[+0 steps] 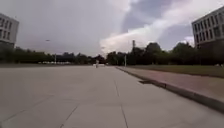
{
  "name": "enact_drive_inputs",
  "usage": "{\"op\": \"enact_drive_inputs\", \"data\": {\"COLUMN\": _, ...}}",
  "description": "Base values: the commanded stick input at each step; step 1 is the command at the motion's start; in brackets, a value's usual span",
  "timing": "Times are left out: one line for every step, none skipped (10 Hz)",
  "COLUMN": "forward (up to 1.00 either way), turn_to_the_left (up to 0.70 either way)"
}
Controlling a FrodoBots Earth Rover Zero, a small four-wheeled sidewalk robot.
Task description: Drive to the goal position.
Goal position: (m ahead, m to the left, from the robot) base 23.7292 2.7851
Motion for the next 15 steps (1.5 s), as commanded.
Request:
{"op": "enact_drive_inputs", "data": {"forward": 1.00, "turn_to_the_left": 0.00}}
{"op": "enact_drive_inputs", "data": {"forward": 1.00, "turn_to_the_left": 0.00}}
{"op": "enact_drive_inputs", "data": {"forward": 1.00, "turn_to_the_left": 0.00}}
{"op": "enact_drive_inputs", "data": {"forward": 1.00, "turn_to_the_left": 0.00}}
{"op": "enact_drive_inputs", "data": {"forward": 1.00, "turn_to_the_left": 0.00}}
{"op": "enact_drive_inputs", "data": {"forward": 1.00, "turn_to_the_left": 0.00}}
{"op": "enact_drive_inputs", "data": {"forward": 1.00, "turn_to_the_left": 0.00}}
{"op": "enact_drive_inputs", "data": {"forward": 1.00, "turn_to_the_left": 0.00}}
{"op": "enact_drive_inputs", "data": {"forward": 1.00, "turn_to_the_left": 0.00}}
{"op": "enact_drive_inputs", "data": {"forward": 1.00, "turn_to_the_left": 0.00}}
{"op": "enact_drive_inputs", "data": {"forward": 1.00, "turn_to_the_left": 0.00}}
{"op": "enact_drive_inputs", "data": {"forward": 1.00, "turn_to_the_left": 0.00}}
{"op": "enact_drive_inputs", "data": {"forward": 1.00, "turn_to_the_left": 0.00}}
{"op": "enact_drive_inputs", "data": {"forward": 1.00, "turn_to_the_left": 0.00}}
{"op": "enact_drive_inputs", "data": {"forward": 1.00, "turn_to_the_left": 0.00}}
